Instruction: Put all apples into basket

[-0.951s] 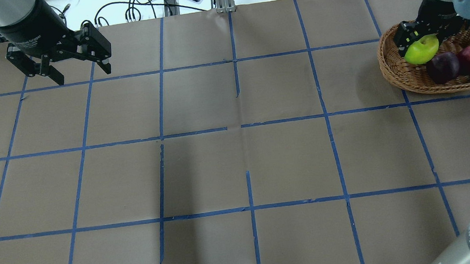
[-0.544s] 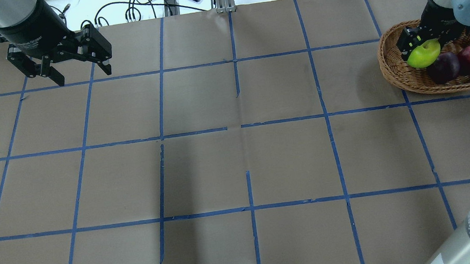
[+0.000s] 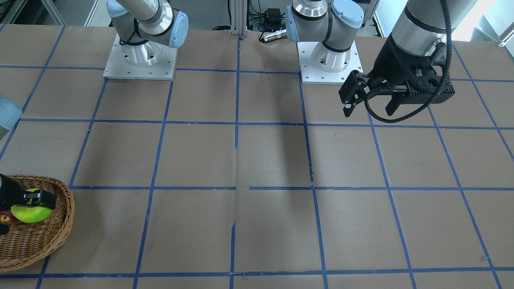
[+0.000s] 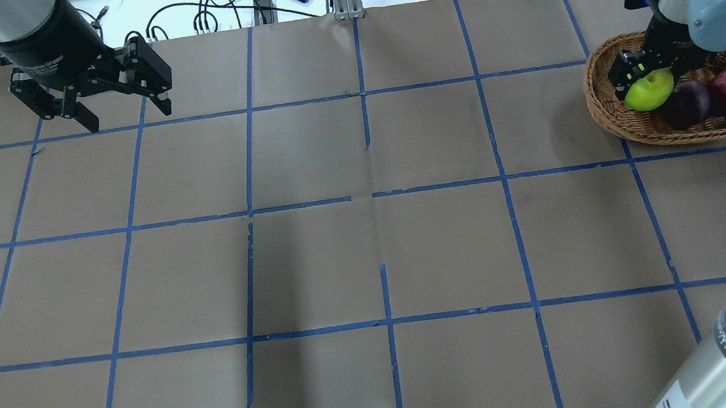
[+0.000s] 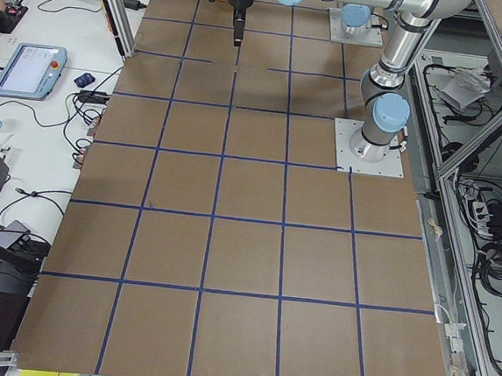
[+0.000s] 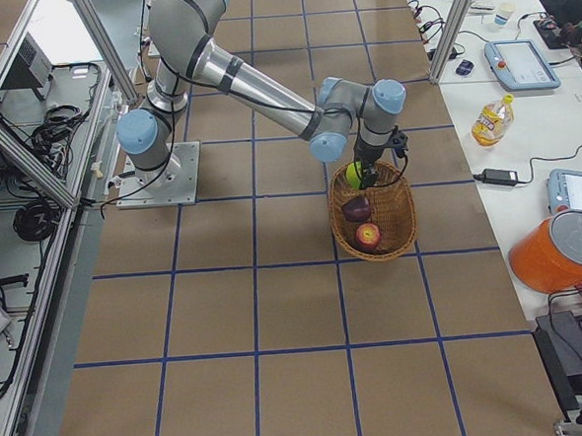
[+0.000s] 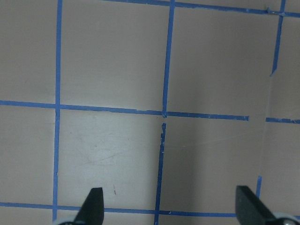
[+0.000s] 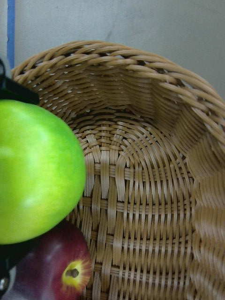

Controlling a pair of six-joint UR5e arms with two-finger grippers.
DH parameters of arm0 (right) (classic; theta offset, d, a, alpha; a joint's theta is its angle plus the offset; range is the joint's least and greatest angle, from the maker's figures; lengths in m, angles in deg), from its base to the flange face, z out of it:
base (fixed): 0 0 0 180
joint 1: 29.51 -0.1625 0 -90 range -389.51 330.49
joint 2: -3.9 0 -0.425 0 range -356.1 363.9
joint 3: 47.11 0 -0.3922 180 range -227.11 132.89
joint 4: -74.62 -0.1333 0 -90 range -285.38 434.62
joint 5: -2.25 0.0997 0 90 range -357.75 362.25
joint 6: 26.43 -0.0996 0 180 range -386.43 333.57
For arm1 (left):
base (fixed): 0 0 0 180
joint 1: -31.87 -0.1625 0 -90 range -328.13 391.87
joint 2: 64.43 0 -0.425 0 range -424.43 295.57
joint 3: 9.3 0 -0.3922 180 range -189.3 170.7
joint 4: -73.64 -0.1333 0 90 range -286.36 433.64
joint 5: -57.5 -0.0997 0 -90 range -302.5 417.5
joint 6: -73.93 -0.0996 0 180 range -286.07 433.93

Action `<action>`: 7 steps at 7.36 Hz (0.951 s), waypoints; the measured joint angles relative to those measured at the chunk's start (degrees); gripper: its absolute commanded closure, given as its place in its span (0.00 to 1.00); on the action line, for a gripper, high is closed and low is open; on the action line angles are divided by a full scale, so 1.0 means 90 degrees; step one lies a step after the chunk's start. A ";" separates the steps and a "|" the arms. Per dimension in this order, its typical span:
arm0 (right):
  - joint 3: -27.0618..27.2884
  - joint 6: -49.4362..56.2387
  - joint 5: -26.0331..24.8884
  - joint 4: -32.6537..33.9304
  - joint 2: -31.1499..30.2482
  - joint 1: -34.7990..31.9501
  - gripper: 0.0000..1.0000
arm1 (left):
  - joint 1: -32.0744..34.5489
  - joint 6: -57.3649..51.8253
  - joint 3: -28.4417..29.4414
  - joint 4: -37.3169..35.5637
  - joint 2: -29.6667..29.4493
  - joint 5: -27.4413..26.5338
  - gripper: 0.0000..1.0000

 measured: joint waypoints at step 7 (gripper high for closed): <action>-0.0080 -0.1068 0.0369 -0.1782 -0.1602 -0.1248 0.00 | 0.0032 0.0005 -0.0019 0.0051 0.0038 -0.0045 0.00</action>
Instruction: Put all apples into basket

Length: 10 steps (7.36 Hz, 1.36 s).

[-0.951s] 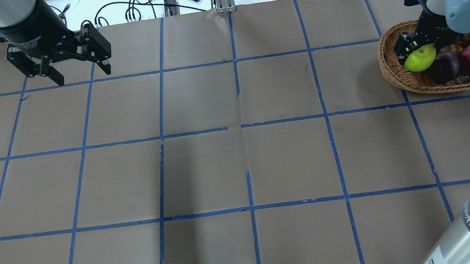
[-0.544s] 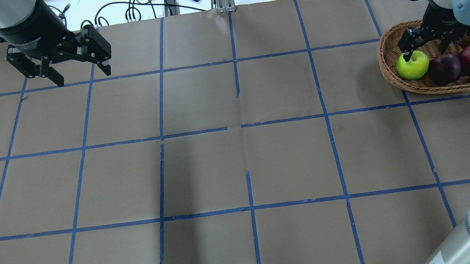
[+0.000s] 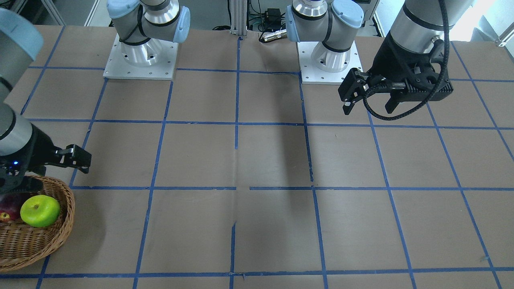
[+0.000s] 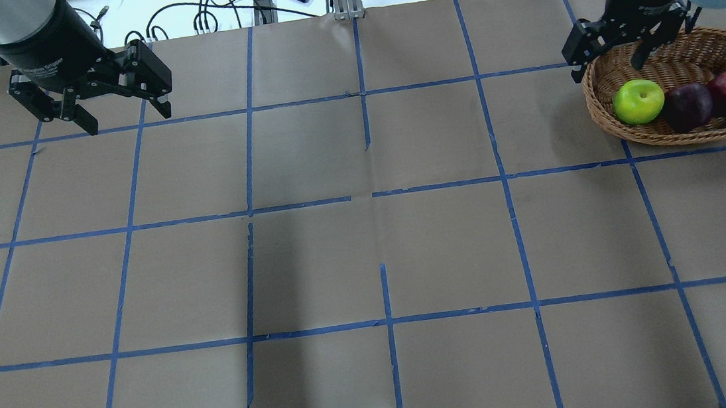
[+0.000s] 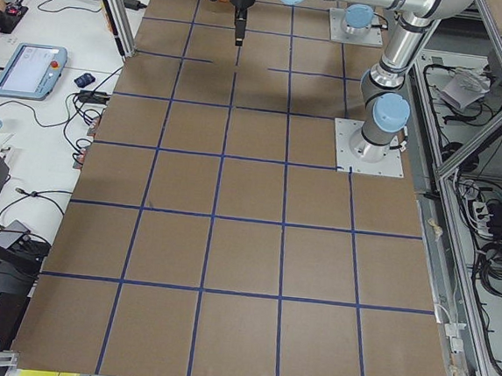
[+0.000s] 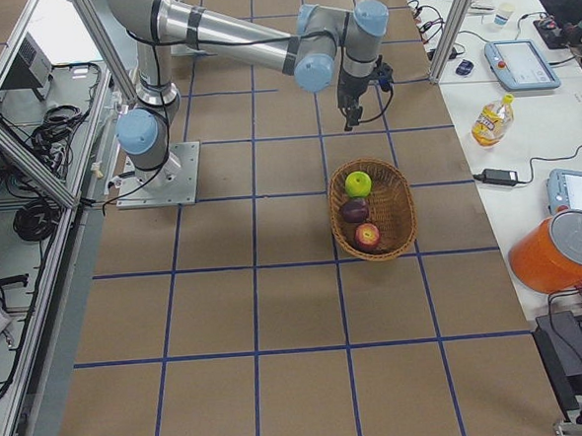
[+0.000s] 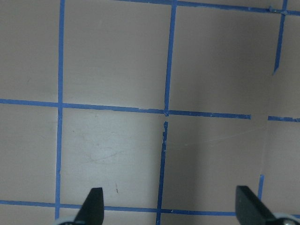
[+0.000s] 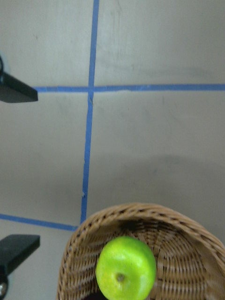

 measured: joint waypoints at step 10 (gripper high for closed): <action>0.0092 -0.1397 0.0307 -0.1399 -0.1392 -0.0914 0.00 | 0.0013 0.0003 -0.0001 0.0009 -0.0044 -0.0004 0.00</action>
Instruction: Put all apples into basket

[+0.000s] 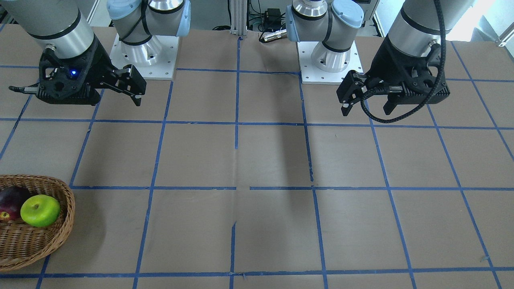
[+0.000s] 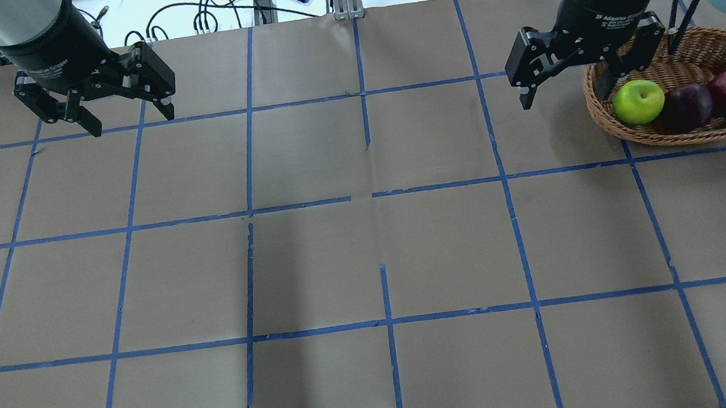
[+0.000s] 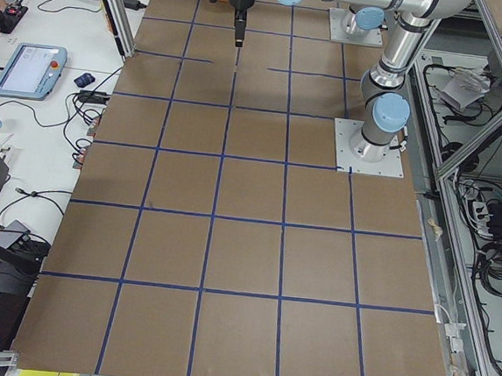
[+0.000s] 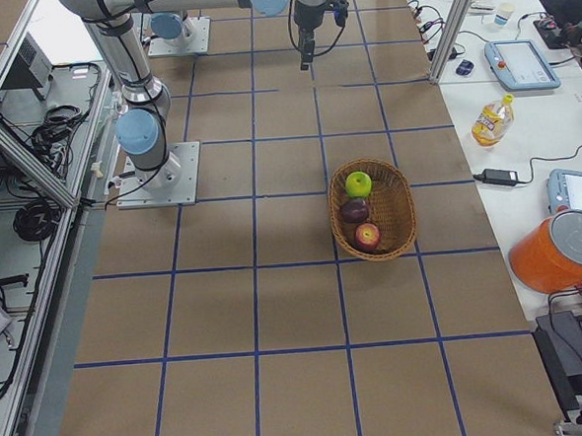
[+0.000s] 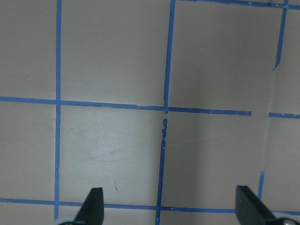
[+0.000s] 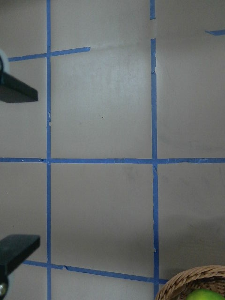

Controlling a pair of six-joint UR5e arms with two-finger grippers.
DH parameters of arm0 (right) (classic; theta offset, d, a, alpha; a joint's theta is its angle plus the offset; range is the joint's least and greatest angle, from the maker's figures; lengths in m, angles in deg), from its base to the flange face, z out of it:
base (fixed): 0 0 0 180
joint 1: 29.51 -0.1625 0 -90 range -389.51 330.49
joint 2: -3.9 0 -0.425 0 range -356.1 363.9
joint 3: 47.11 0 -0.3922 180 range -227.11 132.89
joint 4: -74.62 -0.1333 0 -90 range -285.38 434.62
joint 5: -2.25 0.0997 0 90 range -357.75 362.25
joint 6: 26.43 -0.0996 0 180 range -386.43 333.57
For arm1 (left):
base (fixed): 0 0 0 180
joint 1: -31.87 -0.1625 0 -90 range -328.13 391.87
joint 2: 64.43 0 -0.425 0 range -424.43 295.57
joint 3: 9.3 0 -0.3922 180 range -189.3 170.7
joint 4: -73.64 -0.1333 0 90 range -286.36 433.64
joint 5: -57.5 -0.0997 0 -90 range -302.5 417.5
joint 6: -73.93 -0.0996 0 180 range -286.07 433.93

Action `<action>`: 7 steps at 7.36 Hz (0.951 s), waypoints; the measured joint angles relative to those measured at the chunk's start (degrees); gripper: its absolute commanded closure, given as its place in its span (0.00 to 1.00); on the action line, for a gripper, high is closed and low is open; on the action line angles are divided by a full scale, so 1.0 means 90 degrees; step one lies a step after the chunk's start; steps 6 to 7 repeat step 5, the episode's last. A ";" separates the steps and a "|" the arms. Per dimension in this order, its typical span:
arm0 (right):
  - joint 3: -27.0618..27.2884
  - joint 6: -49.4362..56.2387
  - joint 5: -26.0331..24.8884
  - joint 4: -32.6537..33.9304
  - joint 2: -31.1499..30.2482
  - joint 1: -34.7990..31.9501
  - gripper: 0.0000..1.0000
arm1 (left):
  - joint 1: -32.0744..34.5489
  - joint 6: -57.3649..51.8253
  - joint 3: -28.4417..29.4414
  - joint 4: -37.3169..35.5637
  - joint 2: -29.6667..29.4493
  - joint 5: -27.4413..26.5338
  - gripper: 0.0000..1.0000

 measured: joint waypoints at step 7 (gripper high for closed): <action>0.0006 -0.0016 -0.0015 0.0090 -0.0065 0.0086 0.00 | 0.0000 -0.0012 -0.0005 0.0069 0.0031 -0.0030 0.00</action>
